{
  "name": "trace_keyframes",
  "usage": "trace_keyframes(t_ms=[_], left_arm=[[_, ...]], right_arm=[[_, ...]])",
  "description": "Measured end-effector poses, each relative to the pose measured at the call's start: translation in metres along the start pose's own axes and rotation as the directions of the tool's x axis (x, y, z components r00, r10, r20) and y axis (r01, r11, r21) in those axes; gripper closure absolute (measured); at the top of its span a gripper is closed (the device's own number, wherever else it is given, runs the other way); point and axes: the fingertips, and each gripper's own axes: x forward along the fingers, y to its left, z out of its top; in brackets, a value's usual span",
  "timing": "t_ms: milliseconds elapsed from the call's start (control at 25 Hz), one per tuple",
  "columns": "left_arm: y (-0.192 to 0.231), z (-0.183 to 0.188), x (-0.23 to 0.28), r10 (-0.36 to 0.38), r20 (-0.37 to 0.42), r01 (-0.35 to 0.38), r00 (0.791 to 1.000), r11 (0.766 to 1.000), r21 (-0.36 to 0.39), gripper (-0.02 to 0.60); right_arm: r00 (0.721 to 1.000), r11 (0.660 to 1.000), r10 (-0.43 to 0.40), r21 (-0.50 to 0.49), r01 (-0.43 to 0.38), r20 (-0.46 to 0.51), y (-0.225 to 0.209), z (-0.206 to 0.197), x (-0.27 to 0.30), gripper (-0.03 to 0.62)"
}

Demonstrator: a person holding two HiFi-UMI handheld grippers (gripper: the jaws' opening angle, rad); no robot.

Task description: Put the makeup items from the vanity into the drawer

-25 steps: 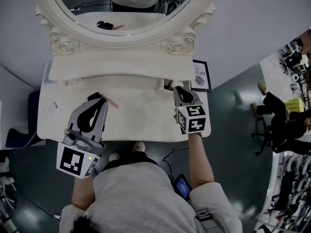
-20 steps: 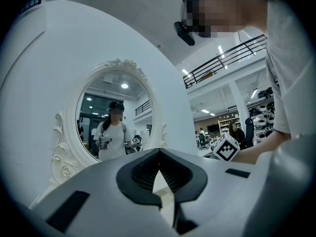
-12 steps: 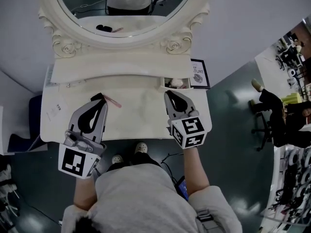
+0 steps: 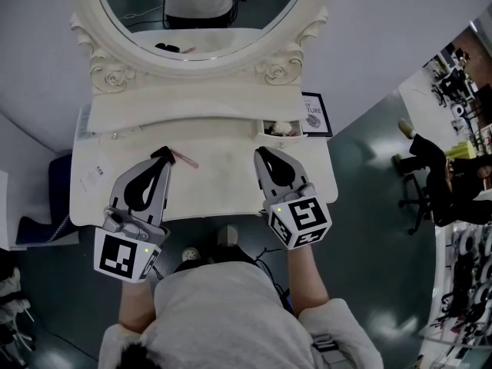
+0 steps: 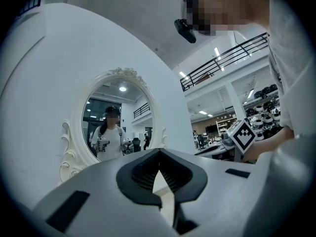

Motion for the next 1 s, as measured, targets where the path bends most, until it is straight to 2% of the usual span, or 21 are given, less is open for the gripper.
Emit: trace_keyframes(t_ms=[640,1000], left_arm=[[0.005,0.010,-0.045,-0.026,0.024,0.026,0.999,1.000,0.000,0.568],[0.011,0.014,-0.069,-0.038,0.039,0.038,0.999,0.999,0.000,0.568]], right_arm=[[0.987,1.000,0.007,-0.031,-0.002,0.159,0.064,0.045,-0.034,0.559],[0.980,0.999,-0.008,-0.033,0.014,0.198,0.096,0.058,-0.046,0.566]])
